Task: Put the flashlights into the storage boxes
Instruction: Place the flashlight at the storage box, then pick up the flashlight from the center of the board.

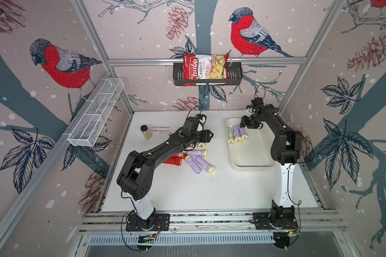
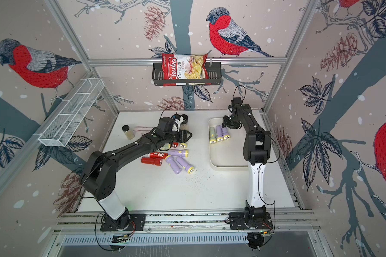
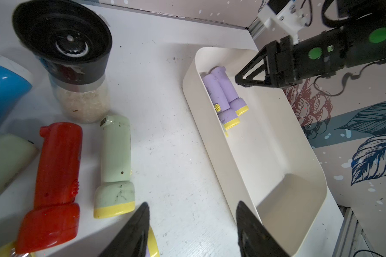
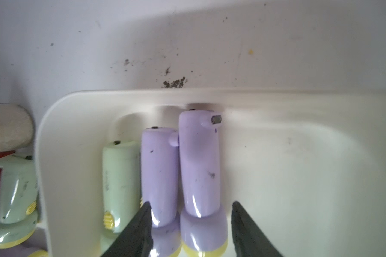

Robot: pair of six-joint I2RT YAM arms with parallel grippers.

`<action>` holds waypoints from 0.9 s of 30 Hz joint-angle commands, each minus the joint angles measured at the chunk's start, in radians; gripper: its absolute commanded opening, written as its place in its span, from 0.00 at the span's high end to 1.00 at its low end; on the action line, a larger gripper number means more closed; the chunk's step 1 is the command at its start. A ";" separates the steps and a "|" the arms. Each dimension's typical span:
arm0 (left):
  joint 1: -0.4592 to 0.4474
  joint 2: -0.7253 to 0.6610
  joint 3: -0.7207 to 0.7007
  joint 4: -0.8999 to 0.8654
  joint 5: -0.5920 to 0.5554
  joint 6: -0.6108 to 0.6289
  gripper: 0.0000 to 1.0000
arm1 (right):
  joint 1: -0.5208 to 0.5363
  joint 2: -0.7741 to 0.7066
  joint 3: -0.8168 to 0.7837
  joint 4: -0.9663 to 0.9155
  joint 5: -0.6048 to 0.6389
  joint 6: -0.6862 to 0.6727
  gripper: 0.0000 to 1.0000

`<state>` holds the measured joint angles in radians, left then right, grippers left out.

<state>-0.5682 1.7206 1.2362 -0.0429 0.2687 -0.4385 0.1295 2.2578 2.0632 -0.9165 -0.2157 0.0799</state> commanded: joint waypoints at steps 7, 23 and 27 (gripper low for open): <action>-0.021 -0.156 -0.118 0.018 -0.028 -0.018 0.38 | 0.120 -0.293 -0.237 0.056 0.083 0.040 0.42; -0.019 -0.424 -0.444 0.014 -0.092 -0.113 0.38 | 0.507 -0.605 -0.698 0.264 0.141 0.200 0.42; -0.011 -0.463 -0.497 0.021 -0.090 -0.148 0.38 | 0.572 -0.602 -0.744 0.277 0.122 0.222 0.42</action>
<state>-0.5846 1.2758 0.7597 -0.0505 0.1822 -0.5510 0.6769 1.6600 1.3376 -0.6765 -0.0898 0.2653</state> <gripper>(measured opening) 0.620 0.582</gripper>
